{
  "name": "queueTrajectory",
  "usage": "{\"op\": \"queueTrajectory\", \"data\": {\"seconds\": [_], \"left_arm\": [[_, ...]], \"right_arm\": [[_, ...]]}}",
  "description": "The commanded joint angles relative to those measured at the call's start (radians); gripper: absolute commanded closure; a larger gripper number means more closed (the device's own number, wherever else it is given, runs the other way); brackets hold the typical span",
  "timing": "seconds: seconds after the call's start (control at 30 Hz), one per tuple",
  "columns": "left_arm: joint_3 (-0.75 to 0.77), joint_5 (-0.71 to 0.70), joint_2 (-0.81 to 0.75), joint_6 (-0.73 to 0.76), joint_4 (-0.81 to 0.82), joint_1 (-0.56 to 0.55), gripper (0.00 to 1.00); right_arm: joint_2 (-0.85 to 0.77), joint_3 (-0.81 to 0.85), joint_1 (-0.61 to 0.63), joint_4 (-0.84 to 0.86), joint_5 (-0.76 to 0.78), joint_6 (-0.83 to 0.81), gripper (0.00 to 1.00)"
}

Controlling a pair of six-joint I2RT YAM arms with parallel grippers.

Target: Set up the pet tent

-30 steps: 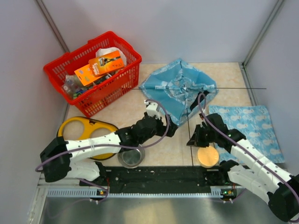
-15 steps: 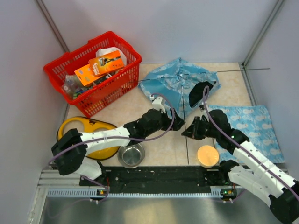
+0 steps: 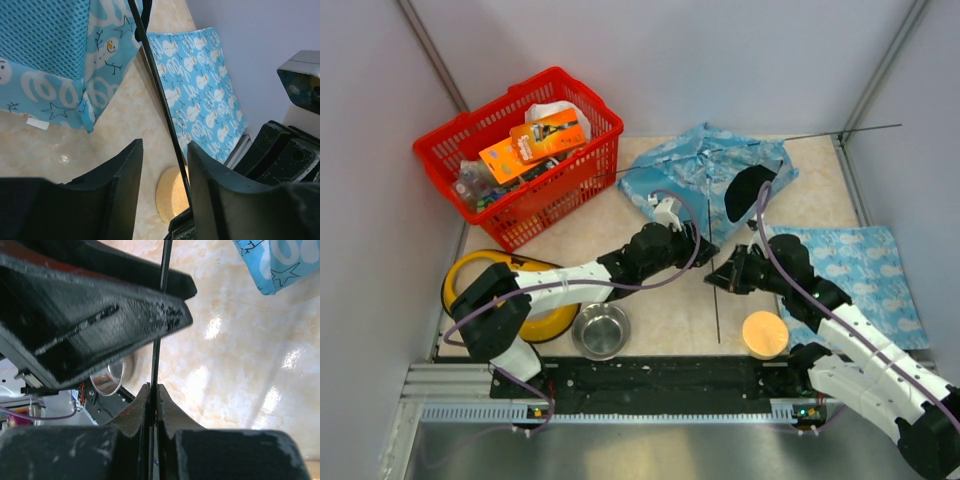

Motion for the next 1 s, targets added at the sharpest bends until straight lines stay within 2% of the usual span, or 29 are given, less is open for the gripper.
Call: {"op": "queueTrajectory", "data": {"seconds": [0.0, 0.07, 0.1, 0.2, 0.37, 0.43, 0.47, 0.5, 0.53, 0.57, 0.6, 0.63, 0.7, 0.77, 0.83, 0.97], "left_arm": [[0.045, 0.005, 0.008, -0.02, 0.046, 0.029, 0.63], [0.049, 0.014, 0.014, -0.018, 0.048, 0.033, 0.72], [0.049, 0.031, 0.02, -0.017, 0.058, 0.035, 0.73], [0.055, 0.103, 0.043, -0.027, 0.104, 0.043, 0.73], [0.074, 0.129, 0.071, -0.037, 0.101, 0.049, 0.73], [0.077, 0.134, 0.074, -0.037, 0.101, 0.05, 0.79], [0.08, 0.137, 0.073, -0.035, 0.103, 0.05, 0.86], [0.083, 0.137, 0.077, -0.033, 0.1, 0.05, 1.0], [0.084, 0.136, 0.077, -0.035, 0.098, 0.05, 1.0], [0.086, 0.134, 0.076, -0.033, 0.1, 0.052, 1.0], [0.089, 0.134, 0.076, -0.032, 0.1, 0.052, 1.0], [0.092, 0.133, 0.073, -0.033, 0.1, 0.052, 1.0], [0.095, 0.12, 0.068, -0.033, 0.101, 0.052, 1.0], [0.1, 0.107, 0.065, -0.033, 0.101, 0.052, 1.0], [0.106, 0.096, 0.065, -0.032, 0.101, 0.055, 1.0], [0.114, 0.073, 0.062, -0.037, 0.115, 0.059, 1.0]], "right_arm": [[0.001, -0.001, -0.006, 0.122, 0.059, -0.018, 1.0], [0.007, -0.003, -0.006, 0.116, 0.054, -0.017, 1.0], [0.015, 0.0, -0.006, 0.107, 0.052, -0.017, 1.0], [0.032, 0.012, -0.006, 0.089, 0.045, -0.028, 1.0], [0.038, 0.025, -0.006, 0.092, 0.043, -0.031, 1.0], [0.041, 0.026, -0.006, 0.09, 0.04, -0.032, 1.0], [0.041, 0.028, -0.006, 0.09, 0.037, -0.032, 1.0], [0.044, 0.028, -0.007, 0.087, 0.037, -0.032, 1.0], [0.044, 0.028, -0.006, 0.078, 0.036, -0.032, 1.0], [0.042, 0.031, -0.006, 0.066, 0.036, -0.031, 0.92], [0.042, 0.032, -0.007, 0.052, 0.036, -0.031, 0.76], [0.042, 0.037, -0.006, 0.032, 0.033, -0.034, 0.56], [0.051, 0.067, -0.006, -0.044, 0.029, -0.057, 0.39], [0.049, 0.093, -0.006, -0.112, 0.034, -0.092, 0.33], [0.038, 0.107, -0.006, -0.154, 0.022, -0.116, 0.32], [0.015, 0.092, -0.006, -0.168, -0.075, -0.123, 0.43]]}}
